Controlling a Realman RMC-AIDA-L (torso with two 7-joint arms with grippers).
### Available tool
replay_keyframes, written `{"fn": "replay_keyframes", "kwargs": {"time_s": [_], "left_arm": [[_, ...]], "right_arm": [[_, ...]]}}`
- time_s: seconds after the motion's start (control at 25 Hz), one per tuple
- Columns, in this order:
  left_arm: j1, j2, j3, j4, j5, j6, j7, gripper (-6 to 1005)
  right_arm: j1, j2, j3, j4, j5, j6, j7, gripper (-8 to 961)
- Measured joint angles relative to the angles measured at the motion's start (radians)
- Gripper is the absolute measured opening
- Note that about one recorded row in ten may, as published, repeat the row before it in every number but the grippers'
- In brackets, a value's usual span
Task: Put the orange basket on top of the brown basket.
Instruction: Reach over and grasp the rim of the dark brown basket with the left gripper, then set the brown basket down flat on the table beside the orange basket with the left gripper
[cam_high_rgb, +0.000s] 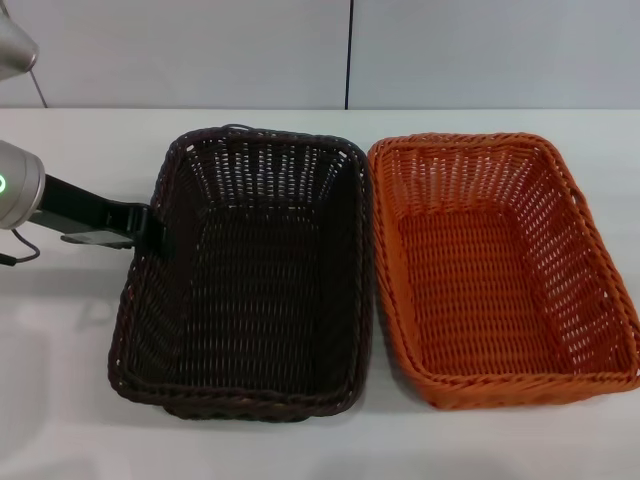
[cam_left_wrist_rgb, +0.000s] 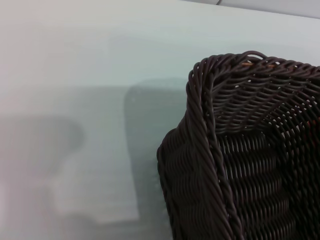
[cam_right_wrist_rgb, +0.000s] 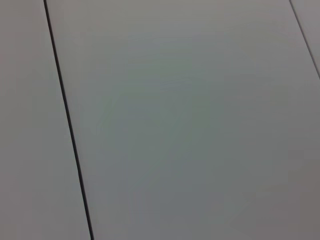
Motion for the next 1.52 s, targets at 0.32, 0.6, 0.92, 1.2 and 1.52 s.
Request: {"fn": "replay_keyframes", "kwargs": {"time_s": [0.32, 0.6, 0.92, 1.2, 1.52], "left_arm": [[-0.005, 0.002, 0.0, 0.0, 0.0, -0.001, 0.001, 219], [0.005, 0.009, -0.014, -0.11, -0.009, -0.008, 0.031, 212], [-0.005, 0.053, -0.118, -0.214, -0.041, -0.072, 0.114, 211], [-0.007, 0.159, -0.142, -0.205, -0.192, -0.139, 0.205, 216], [-0.045, 0.227, -0.123, -0.094, -0.303, -0.271, 0.38, 222]], "right_arm": [[0.001, 0.001, 0.0, 0.0, 0.0, 0.0, 0.0, 652], [0.0, 0.001, 0.0, 0.002, 0.0, 0.0, 0.0, 652], [0.0, 0.003, 0.0, 0.003, 0.0, 0.0, 0.0, 652], [0.0, 0.006, 0.0, 0.003, 0.0, 0.0, 0.0, 652], [-0.001, 0.008, 0.001, 0.005, 0.0, 0.0, 0.0, 652]]}}
